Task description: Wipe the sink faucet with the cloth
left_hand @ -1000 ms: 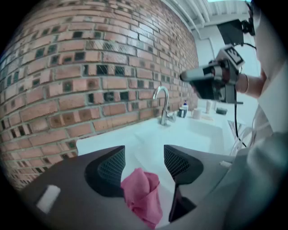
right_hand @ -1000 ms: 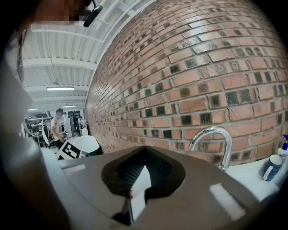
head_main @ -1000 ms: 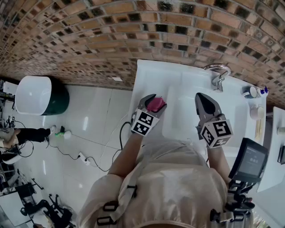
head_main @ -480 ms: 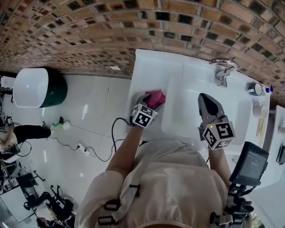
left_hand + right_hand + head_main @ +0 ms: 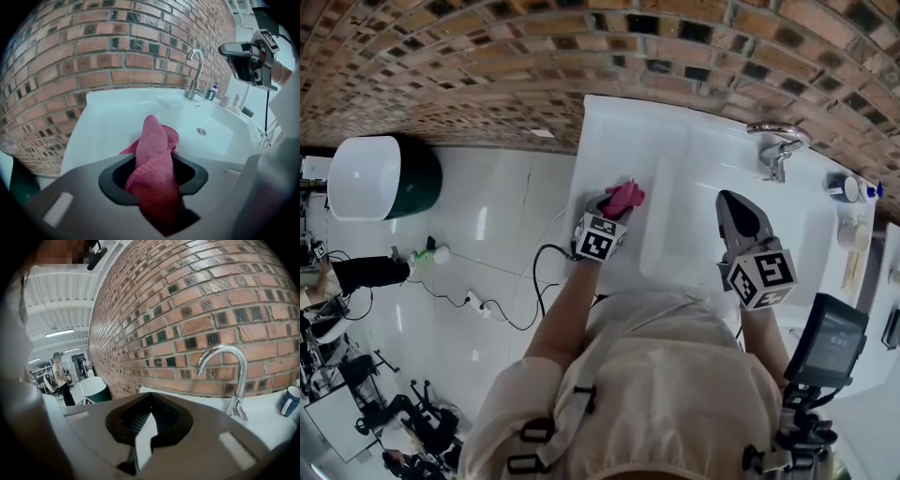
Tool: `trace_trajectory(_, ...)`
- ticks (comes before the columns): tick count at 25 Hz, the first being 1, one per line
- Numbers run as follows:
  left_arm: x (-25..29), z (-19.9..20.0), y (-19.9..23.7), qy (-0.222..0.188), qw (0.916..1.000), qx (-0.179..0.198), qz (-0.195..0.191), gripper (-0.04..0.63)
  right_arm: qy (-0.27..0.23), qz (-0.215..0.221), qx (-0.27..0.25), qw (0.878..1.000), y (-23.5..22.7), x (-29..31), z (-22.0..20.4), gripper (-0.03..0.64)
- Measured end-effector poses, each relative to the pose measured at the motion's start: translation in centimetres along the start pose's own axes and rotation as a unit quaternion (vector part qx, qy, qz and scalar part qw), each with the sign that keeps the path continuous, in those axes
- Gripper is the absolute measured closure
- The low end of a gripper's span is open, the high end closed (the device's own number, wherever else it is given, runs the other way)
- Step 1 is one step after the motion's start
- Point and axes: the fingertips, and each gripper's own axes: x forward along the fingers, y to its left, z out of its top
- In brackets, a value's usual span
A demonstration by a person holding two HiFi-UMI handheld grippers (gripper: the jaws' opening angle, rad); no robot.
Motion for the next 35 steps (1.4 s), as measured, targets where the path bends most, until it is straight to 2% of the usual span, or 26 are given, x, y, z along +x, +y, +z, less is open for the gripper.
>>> trace_trajectory(3, 0.2, -0.1, 0.6, 0.010, 0.9999, -0.012, 0.004, 0.448, -0.001, 0.002, 0.000, 1.000, -0.2, 0.3, -0.2, 0.630)
trace_trajectory(7, -0.3, 1.1, 0.7, 0.013, 0.9996, -0.025, 0.002, 0.468, -0.002, 0.000, 0.000, 1.000, -0.3, 0.1, 0.0, 0.630)
trace_trajectory(9, -1.0, 3.8, 0.7, -0.015, 0.9998, -0.009, 0.010, 0.469, -0.006, -0.004, -0.002, 1.000, -0.5, -0.2, 0.4, 0.630)
trace_trajectory(12, -2.0, 9.5, -0.2, -0.078, 0.9968, 0.019, 0.005, 0.469, -0.016, -0.014, -0.004, 1.000, -1.0, -0.9, 1.0, 0.630)
trace_trajectory(15, -3.5, 15.9, -2.0, -0.138, 0.9886, 0.059, -0.001, 0.468, -0.027, -0.024, -0.011, 0.999, -1.4, -1.7, 2.0, 0.630)
trace_trajectory(18, -4.5, 21.6, -5.2, -0.188, 0.9758, 0.111, -0.016, 0.468, -0.040, -0.038, -0.018, 0.998, -2.2, -3.0, 3.1, 0.630)
trace_trajectory(25, -4.8, 30.3, -14.3, -0.239, 0.9496, 0.182, -0.089, 0.466, -0.063, -0.090, -0.013, 0.994, -5.7, -6.5, 4.8, 0.630)
trace_trajectory(27, -5.0, 32.9, -16.1, -0.253, 0.9432, 0.189, -0.103, 0.466, -0.067, -0.098, -0.011, 0.993, -6.5, -7.1, 4.9, 0.630)
trace_trajectory(30, -4.8, 36.3, -17.9, -0.266, 0.9388, 0.184, -0.119, 0.468, -0.066, -0.106, -0.006, 0.992, -7.6, -7.7, 4.6, 0.630)
trace_trajectory(35, -2.7, 39.1, -21.3, -0.254, 0.9384, 0.185, -0.143, 0.468, -0.060, -0.115, 0.003, 0.992, -9.5, -8.8, 3.9, 0.630)
